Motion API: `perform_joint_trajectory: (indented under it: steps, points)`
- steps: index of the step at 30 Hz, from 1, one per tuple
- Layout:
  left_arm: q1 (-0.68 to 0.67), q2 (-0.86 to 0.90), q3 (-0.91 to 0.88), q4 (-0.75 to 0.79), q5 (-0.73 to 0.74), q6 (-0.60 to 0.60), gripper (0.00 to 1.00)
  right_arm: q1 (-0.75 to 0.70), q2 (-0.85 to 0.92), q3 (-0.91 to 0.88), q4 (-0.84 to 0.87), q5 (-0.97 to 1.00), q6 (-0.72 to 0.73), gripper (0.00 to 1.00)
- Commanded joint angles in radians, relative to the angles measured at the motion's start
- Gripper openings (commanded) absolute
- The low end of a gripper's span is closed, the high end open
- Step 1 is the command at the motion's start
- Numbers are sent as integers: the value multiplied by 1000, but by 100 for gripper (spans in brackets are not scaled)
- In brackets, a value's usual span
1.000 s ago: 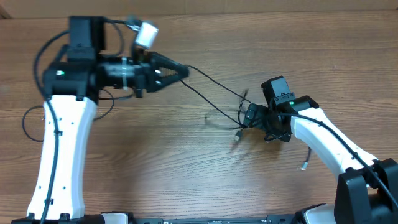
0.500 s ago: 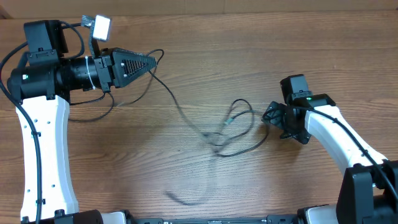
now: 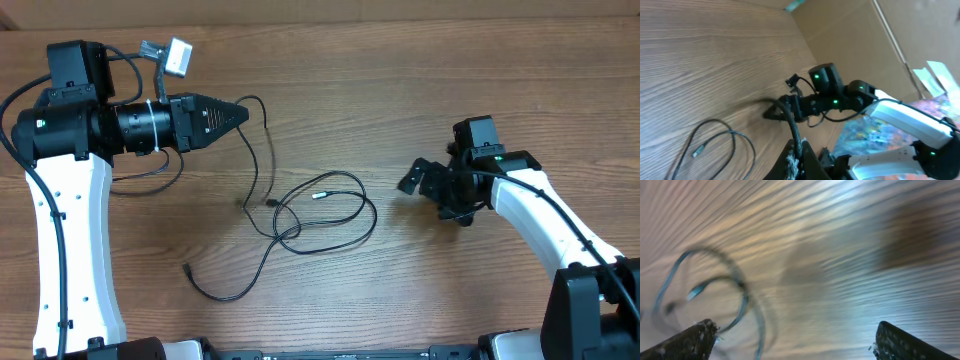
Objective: Untangle cables
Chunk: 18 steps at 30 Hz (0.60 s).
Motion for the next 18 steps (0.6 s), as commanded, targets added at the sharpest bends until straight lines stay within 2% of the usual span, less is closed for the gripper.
perform_joint_trajectory:
  steps: [1,4,7,9,11,13,18]
  points:
    - [-13,-6,23,2,-27,26,4,26,3,-5,2,-145,-45,100]
    - [-13,-6,23,6,-24,25,4,68,3,-5,4,-145,-45,99]
    - [-13,-6,23,16,-2,25,4,121,3,-5,10,-133,-45,90]
    - [-13,-6,23,28,8,24,4,163,3,-5,10,-100,-37,88]
    - [-13,-6,23,30,6,21,5,196,3,-5,10,-70,-33,88]
    - [-13,-6,23,26,-3,21,4,236,3,-5,14,-38,-34,97]
    - [-13,-6,23,-24,-121,21,4,307,3,-5,39,44,-34,99]
